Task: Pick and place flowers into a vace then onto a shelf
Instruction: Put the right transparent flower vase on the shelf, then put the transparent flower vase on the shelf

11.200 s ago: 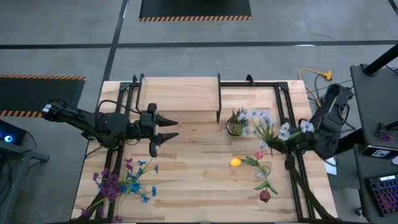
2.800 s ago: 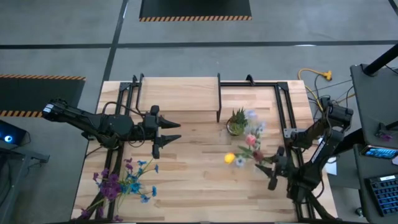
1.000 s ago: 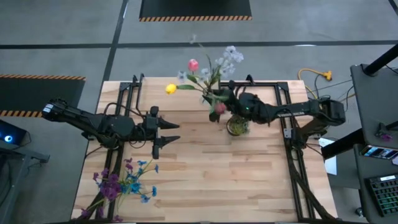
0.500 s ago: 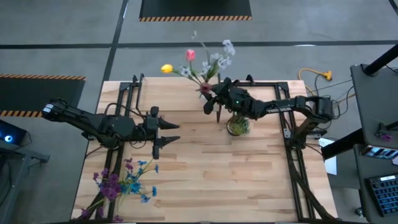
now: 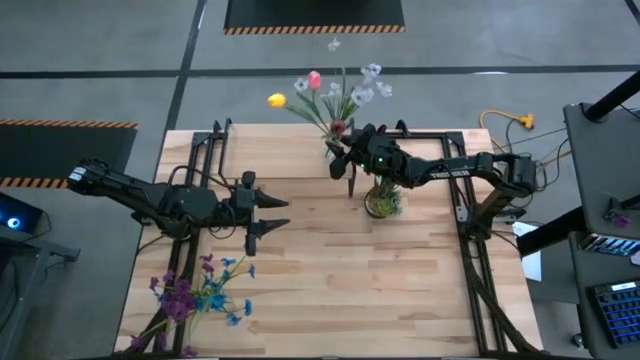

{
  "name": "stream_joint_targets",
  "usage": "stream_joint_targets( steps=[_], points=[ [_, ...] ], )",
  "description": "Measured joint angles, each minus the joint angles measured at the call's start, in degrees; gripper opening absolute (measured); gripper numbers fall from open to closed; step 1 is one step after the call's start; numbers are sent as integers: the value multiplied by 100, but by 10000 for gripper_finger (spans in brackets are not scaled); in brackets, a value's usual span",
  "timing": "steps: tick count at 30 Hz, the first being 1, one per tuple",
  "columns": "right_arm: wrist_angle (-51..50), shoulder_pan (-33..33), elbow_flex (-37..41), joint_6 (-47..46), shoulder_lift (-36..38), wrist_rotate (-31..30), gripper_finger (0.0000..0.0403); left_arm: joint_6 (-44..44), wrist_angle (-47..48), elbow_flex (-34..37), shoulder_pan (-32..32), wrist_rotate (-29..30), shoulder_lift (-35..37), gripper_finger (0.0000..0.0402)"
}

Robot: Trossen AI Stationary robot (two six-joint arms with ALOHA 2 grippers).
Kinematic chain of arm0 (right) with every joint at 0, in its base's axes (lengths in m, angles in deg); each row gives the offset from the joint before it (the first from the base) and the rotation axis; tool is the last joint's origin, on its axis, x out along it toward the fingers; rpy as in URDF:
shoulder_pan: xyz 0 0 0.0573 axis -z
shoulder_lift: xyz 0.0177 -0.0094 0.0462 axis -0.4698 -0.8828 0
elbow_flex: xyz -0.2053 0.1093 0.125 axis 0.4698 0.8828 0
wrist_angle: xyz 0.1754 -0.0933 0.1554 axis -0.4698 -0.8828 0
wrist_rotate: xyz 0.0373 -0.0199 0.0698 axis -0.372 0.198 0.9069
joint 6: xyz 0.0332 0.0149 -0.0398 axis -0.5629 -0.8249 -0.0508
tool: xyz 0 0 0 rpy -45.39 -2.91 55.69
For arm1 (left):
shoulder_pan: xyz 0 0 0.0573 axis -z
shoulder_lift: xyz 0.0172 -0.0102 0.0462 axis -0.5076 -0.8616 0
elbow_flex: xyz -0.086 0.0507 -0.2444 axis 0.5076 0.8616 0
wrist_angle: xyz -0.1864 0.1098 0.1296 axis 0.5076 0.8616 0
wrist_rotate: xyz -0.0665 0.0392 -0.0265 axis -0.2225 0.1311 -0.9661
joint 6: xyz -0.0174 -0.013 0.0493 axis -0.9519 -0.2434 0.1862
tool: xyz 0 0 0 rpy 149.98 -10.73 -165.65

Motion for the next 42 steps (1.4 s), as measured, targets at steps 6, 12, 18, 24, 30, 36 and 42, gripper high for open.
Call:
stream_joint_targets(
  steps=[6, 12, 18, 24, 30, 36, 42],
  points=[
    [-7, -11, -2, 23, 0, 14, 136, 0, -2, 0, 0, 0, 0, 177],
    [-37, -7, -2, 26, 0, 10, 151, 0, -2, 0, 0, -2, 0, 177],
    [-146, -15, -2, -13, 11, 305, 196, 0, 0, 0, 0, 0, 0, 177],
    [-528, -66, 2, -44, 173, 416, 240, 0, 0, 0, 0, 0, 0, 177],
    [-1170, -118, 2, 179, 766, 413, 263, 0, 0, 0, 0, -2, 0, 177],
    [-2614, -367, 190, 280, 1624, 414, 269, 0, 0, 0, 1, 0, 0, 177],
    [-2617, -1228, 1516, 373, 2829, 474, 249, 67, 13, 2, 2, 0, 0, 177]
  ],
)
